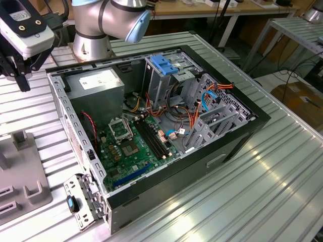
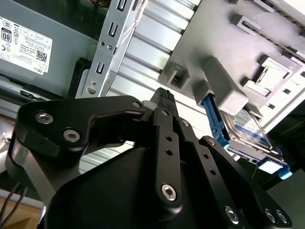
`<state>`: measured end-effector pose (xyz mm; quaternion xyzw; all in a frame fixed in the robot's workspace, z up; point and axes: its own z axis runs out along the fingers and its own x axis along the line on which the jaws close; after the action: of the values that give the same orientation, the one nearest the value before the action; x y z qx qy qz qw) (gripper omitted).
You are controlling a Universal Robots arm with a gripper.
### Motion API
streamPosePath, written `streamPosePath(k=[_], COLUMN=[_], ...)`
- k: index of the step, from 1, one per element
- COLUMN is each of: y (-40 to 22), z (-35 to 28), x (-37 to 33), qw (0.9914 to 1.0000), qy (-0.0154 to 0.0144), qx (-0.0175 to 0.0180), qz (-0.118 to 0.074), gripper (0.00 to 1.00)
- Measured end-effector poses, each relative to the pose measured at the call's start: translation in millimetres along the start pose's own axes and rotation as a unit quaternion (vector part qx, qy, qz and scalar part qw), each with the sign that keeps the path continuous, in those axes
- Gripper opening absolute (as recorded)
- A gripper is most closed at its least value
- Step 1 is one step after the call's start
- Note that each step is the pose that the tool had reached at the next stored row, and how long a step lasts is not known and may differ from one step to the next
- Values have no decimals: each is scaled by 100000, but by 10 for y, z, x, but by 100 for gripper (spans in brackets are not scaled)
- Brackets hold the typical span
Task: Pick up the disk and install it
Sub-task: 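Reach for the disk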
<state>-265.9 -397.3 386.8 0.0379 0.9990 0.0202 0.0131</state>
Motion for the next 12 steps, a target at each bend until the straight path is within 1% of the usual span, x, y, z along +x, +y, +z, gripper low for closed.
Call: streamPosePath(k=[4, 7, 12], y=[-3, -4, -7], z=[2, 2, 3], x=[99, 157, 197], qw=[100000, 100000, 100000], qy=[-3, 0, -5], qx=[22, 50, 61], qz=[-4, -4, -3], gripper=[11, 11, 11])
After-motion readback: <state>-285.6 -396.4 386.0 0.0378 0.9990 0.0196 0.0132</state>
